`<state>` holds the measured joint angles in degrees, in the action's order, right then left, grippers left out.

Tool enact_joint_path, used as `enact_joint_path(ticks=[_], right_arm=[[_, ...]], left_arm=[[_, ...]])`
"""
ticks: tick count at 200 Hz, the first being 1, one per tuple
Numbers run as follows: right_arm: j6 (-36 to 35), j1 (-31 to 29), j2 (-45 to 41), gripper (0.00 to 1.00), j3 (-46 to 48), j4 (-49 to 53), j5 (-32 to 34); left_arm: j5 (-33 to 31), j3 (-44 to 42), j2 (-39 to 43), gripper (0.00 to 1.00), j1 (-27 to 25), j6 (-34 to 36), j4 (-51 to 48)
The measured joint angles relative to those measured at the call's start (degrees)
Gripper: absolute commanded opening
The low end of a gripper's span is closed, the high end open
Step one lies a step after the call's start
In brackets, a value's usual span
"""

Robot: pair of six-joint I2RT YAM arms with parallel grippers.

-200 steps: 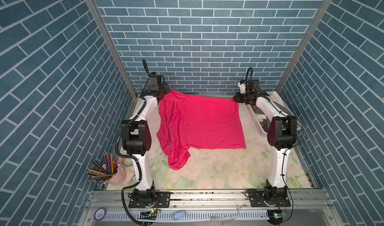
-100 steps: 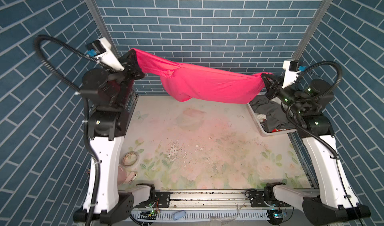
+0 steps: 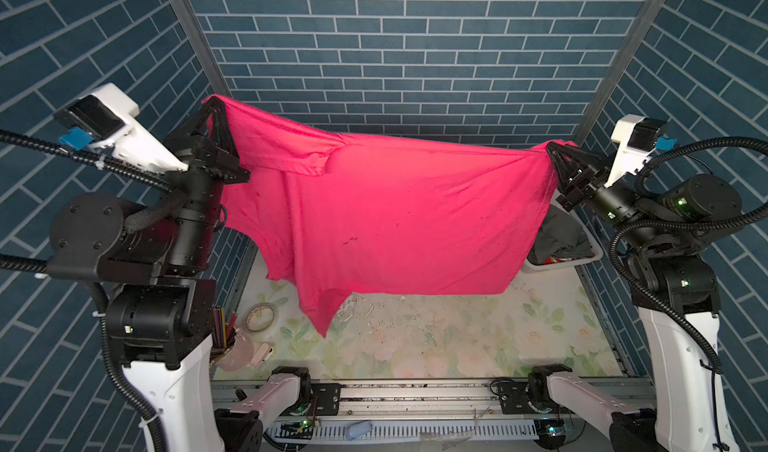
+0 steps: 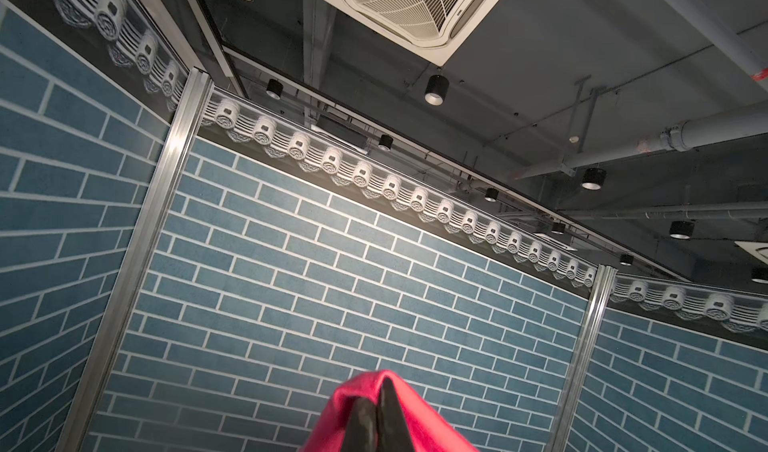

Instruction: Fold and stack the t-shirts

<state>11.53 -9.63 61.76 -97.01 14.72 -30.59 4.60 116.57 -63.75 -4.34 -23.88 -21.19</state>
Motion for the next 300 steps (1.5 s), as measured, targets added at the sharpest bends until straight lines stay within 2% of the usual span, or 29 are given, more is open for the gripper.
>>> enact_joint_path(ticks=[26,62,89,108,134,156,202,229,300], right_arm=[[-0.61,0.11,5.60,0.00,0.39,0.68,1.01],[-1.07,1.77,19.04,0.00,8.72,-0.02,1.18],[-0.96,2.27,34.49,0.00,14.82,-0.57,1.14],[-0.90,2.29,46.36,0.00,15.10,-0.63,1.27],[-0.85,2.29,58.38,0.00,12.44,-0.22,1.25],[-0.85,2.29,63.93,0.00,6.99,0.33,1.36],[-1.03,2.32,71.19,0.00,-10.99,2.05,2.75],[-1.03,2.51,74.60,0.00,-15.30,2.89,2.89],[-1.05,2.58,76.74,0.00,-15.80,6.34,2.78]], left_arm=[[0.37,-3.30,-3.10,0.00,0.02,0.59,1.29],[0.37,-19.02,-10.45,0.00,0.00,0.52,6.82],[-0.33,-32.41,-23.34,0.00,-0.20,-0.96,12.85],[-1.99,-35.69,-36.06,0.00,-0.76,-1.01,13.75],[-3.80,-31.19,-53.37,0.00,-1.99,-0.44,12.72],[-5.38,-25.75,-61.13,0.00,-2.56,0.70,11.74],[-7.04,-9.70,-66.62,0.00,-2.54,3.58,9.68],[-7.23,-1.31,-70.25,0.00,-2.45,4.37,7.58],[-5.42,0.35,-73.83,0.00,-2.14,3.50,-0.37]])
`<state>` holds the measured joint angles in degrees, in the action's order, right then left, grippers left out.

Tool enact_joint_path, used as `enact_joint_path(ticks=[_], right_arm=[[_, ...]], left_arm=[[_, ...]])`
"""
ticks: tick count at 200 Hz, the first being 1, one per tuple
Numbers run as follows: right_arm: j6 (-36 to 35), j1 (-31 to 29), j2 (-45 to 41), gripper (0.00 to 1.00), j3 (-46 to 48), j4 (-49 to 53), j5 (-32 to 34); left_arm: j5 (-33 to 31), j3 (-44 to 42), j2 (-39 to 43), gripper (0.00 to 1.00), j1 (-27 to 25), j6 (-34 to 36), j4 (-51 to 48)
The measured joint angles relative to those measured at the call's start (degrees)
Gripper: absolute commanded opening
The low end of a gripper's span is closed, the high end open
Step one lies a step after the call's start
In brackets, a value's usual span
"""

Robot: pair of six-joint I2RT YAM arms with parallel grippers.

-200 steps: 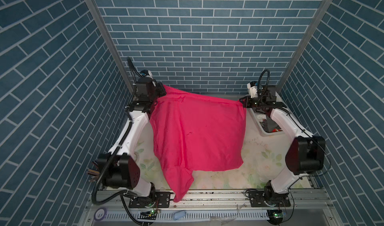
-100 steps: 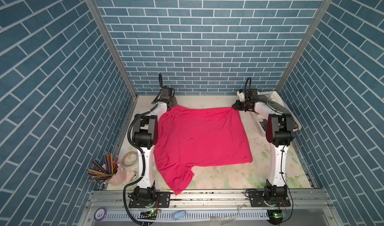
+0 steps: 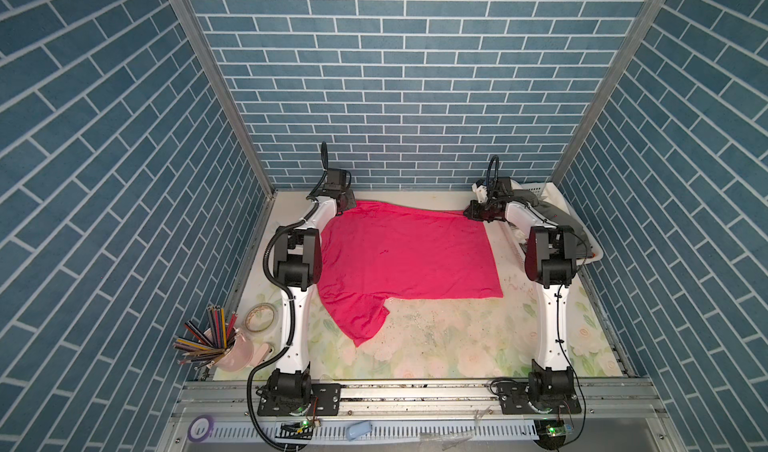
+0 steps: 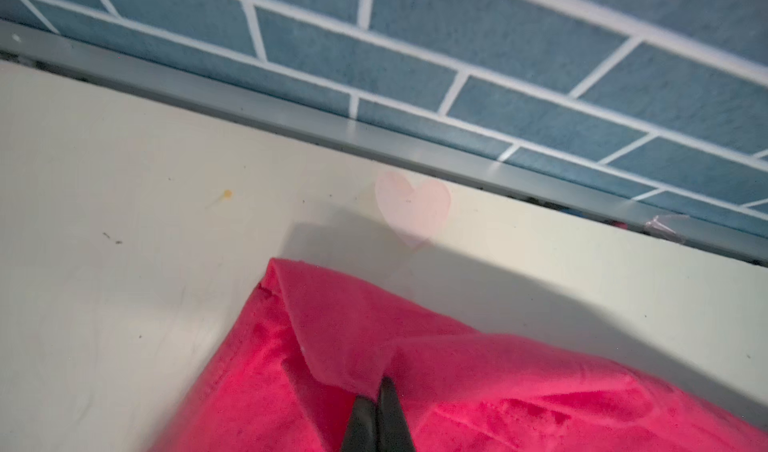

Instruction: Fold and stack the t-shirts

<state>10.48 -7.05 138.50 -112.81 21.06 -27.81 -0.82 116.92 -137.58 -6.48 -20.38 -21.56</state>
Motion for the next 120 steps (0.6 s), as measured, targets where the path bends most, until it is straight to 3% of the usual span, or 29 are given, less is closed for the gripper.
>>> enact_joint_path(ticks=[55,120], right_arm=[[0.20,0.28,-1.60,0.00,3.63,-0.44,0.00],[0.31,0.61,-6.69,0.01,7.80,-0.92,-0.28]], left_arm=[[7.43,-1.55,1.31,0.00,1.86,-3.48,-1.51],[16.26,-12.20,13.25,0.00,5.77,-8.33,-0.15]])
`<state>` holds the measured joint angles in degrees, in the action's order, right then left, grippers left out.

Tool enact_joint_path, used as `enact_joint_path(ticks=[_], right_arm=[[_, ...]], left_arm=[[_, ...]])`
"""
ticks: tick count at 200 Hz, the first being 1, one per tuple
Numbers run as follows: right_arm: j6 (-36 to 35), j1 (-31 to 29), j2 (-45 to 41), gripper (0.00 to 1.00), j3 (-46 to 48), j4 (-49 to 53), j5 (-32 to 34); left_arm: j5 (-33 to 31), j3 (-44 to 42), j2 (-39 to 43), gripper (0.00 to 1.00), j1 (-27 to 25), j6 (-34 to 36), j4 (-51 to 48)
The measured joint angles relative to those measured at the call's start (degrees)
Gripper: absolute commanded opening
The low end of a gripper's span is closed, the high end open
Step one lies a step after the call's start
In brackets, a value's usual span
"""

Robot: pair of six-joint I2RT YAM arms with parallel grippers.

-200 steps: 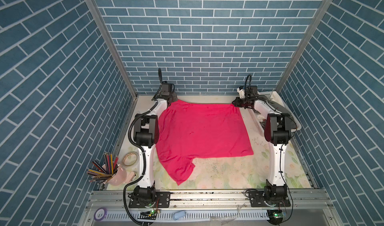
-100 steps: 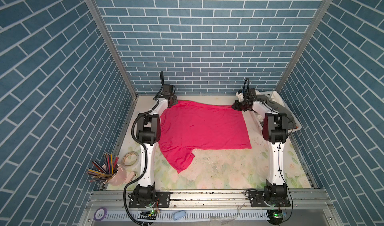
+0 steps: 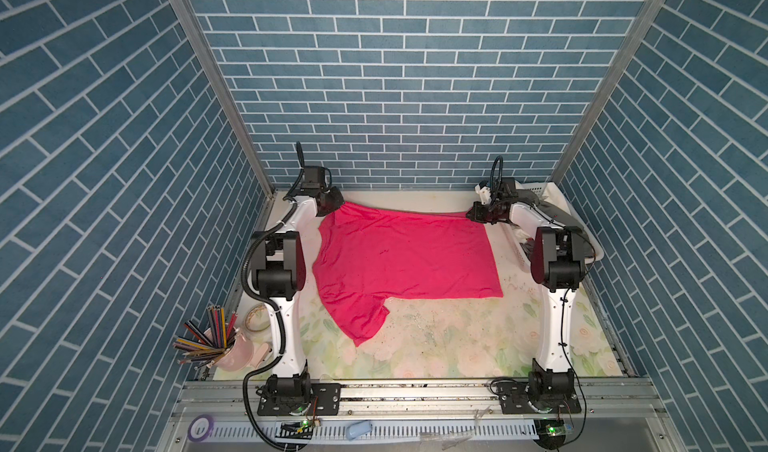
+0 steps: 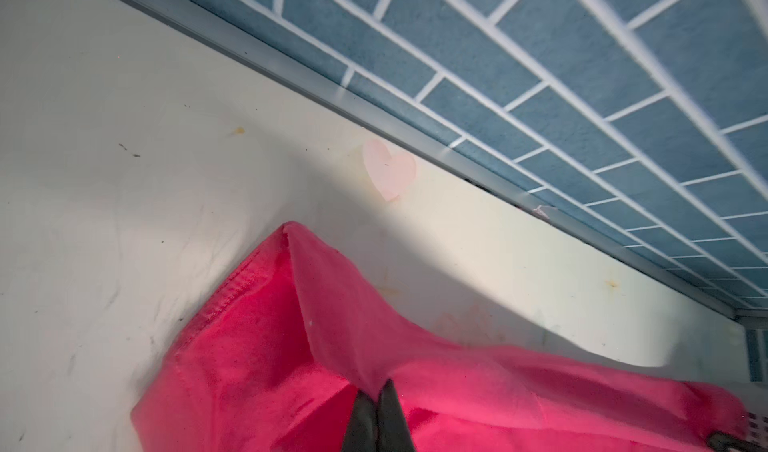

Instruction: Fold and stack the t-shirts

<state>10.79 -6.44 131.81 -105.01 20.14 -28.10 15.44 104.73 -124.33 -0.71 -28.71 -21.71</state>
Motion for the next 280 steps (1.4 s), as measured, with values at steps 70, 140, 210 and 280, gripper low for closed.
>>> enact_joint_path(ticks=[70,140,210,280], right_arm=[[1.42,0.11,-4.48,0.02,7.10,-3.08,-0.33],[2.47,-0.39,-7.08,0.11,13.94,-5.92,0.07],[5.11,-0.59,-7.21,0.07,18.71,-8.28,2.75],[6.38,-0.63,-11.45,0.00,19.28,-9.57,5.68]], left_arm=[[6.05,-8.44,3.15,0.00,0.46,-3.04,2.12],[9.35,-19.54,8.44,0.00,0.46,-5.16,5.68],[9.25,-23.23,9.38,0.00,0.74,-5.22,6.10],[9.27,-22.56,11.50,0.00,1.88,-4.74,4.76]])
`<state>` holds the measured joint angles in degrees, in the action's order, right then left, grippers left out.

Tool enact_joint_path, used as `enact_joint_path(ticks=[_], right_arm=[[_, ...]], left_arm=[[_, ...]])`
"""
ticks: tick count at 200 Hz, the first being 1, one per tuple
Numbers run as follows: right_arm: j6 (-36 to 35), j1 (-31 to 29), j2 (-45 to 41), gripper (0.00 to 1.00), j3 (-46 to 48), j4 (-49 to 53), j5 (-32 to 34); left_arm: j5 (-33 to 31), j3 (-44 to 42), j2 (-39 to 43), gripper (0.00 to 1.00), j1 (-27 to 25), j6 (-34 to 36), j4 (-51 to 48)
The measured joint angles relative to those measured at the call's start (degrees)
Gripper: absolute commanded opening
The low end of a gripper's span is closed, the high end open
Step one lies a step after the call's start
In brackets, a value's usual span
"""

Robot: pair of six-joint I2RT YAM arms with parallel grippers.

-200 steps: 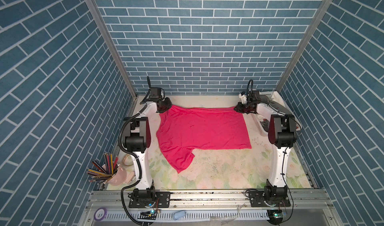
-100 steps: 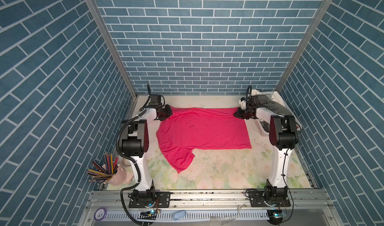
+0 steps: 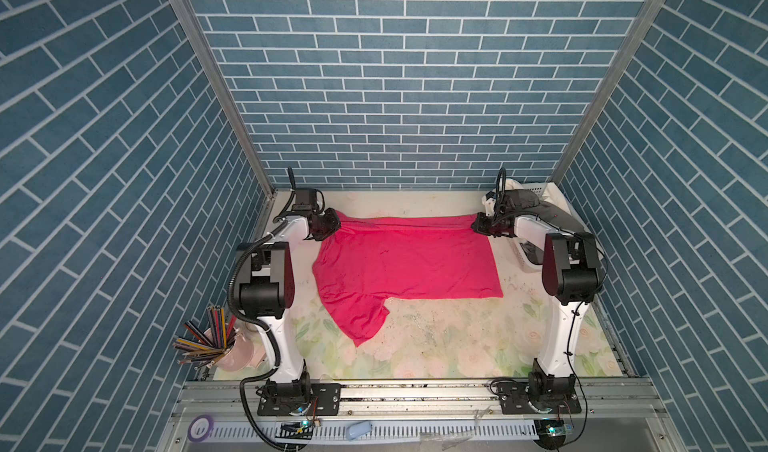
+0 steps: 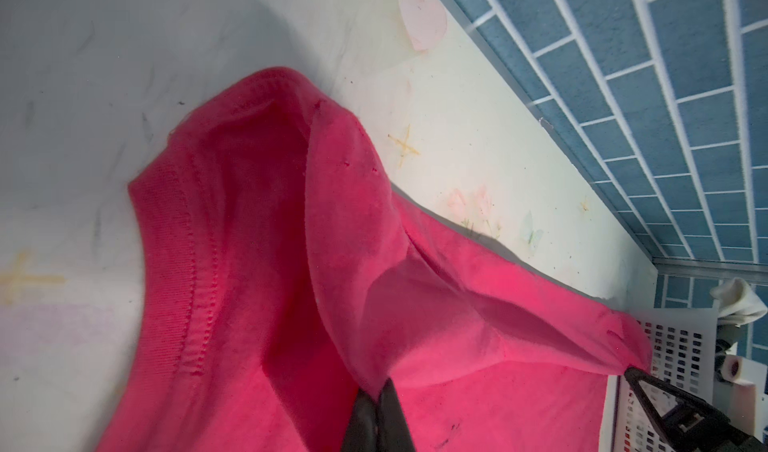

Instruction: Fold and stack the t-shirts

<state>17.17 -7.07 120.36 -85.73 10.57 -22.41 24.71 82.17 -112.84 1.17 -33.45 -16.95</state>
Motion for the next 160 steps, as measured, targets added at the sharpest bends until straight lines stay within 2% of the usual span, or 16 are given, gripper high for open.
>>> enact_joint_path(ticks=[78,117,160], right_arm=[[0.42,0.00,-1.38,0.00,4.46,-0.81,0.96],[0.57,0.02,-1.38,0.00,5.77,-1.07,1.20],[0.63,0.00,-1.31,0.06,5.81,-2.29,1.20]], left_arm=[[0.48,-0.17,0.79,0.00,0.04,2.01,-3.89],[2.05,-5.31,4.90,0.00,0.04,2.16,-2.86],[2.38,-9.55,4.52,0.00,0.04,1.68,-1.57]])
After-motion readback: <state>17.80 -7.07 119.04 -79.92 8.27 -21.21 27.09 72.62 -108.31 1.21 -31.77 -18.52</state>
